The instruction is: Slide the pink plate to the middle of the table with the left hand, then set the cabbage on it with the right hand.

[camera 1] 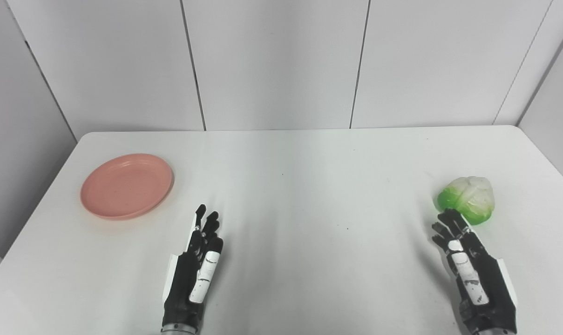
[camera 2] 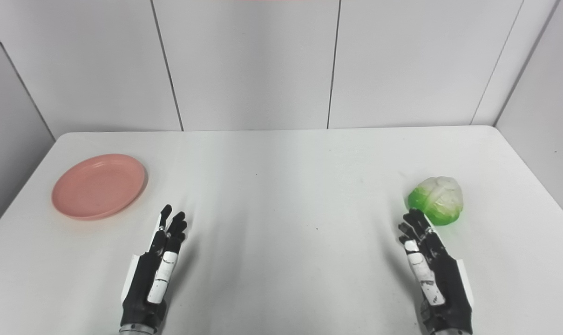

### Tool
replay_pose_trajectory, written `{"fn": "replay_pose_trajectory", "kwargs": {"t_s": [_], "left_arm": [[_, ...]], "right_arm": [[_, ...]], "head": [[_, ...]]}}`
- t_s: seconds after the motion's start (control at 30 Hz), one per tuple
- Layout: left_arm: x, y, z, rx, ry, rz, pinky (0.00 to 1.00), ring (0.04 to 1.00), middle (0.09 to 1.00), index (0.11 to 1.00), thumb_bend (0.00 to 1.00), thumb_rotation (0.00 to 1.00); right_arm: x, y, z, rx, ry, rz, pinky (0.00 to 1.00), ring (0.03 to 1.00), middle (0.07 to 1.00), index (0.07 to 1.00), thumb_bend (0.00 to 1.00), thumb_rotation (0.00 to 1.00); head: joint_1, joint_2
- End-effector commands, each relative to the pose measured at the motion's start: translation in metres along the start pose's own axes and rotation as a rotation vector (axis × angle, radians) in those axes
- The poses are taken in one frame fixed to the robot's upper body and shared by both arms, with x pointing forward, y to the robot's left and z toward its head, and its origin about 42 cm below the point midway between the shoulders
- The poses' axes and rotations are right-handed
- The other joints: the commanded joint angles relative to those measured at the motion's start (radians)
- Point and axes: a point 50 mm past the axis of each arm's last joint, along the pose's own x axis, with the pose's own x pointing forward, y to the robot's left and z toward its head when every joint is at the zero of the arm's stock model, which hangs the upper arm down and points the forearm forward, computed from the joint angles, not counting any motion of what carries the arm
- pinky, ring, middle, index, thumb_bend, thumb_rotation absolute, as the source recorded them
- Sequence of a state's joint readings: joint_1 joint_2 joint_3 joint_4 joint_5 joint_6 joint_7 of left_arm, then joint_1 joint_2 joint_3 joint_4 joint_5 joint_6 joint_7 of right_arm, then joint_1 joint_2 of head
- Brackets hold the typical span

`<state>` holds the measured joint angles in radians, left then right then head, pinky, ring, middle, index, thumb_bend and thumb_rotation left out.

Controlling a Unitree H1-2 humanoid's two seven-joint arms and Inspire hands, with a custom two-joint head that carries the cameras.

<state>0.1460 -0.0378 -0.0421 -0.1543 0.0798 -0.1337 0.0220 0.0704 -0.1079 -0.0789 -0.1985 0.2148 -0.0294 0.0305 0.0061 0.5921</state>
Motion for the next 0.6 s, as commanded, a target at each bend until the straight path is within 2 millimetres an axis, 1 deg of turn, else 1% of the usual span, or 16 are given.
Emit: {"fn": "replay_pose_trajectory", "kwargs": {"t_s": [0.0,0.1,0.17,0.23,0.4,0.57], "left_arm": [[-0.036,0.010,-0.005,0.034,0.035,0.037,0.96,0.963,0.960,1.000,0.70,0.85],[-0.037,0.011,-0.004,0.073,0.022,0.032,0.94,0.953,0.955,1.000,0.68,0.86],[-0.039,0.012,-0.004,0.100,0.010,0.030,0.93,0.945,0.948,0.993,0.69,0.82],[-0.040,0.013,-0.005,0.110,0.009,0.031,0.92,0.940,0.942,0.988,0.69,0.80],[-0.041,0.016,-0.004,0.121,0.016,0.033,0.92,0.945,0.954,0.997,0.68,0.82],[-0.037,0.019,-0.006,0.127,0.005,0.058,0.93,0.944,0.949,0.988,0.66,0.81]], "right_arm": [[0.003,0.005,0.010,-0.009,-0.052,0.012,0.89,0.879,0.891,0.876,0.79,0.71],[-0.002,0.006,0.004,-0.021,-0.046,0.011,0.88,0.873,0.881,0.871,0.82,0.72],[-0.006,0.006,-0.003,-0.022,-0.031,0.009,0.88,0.873,0.882,0.878,0.79,0.72],[-0.010,0.008,-0.009,-0.018,-0.017,0.006,0.88,0.879,0.884,0.884,0.77,0.72],[-0.016,0.009,-0.022,-0.023,0.002,0.009,0.87,0.872,0.872,0.874,0.76,0.71],[-0.017,0.010,-0.028,-0.030,0.009,0.020,0.87,0.867,0.871,0.880,0.76,0.71]], "head": [[0.004,0.002],[0.012,0.003],[0.017,0.012],[0.015,0.019],[0.015,0.032],[0.021,0.031]]}}
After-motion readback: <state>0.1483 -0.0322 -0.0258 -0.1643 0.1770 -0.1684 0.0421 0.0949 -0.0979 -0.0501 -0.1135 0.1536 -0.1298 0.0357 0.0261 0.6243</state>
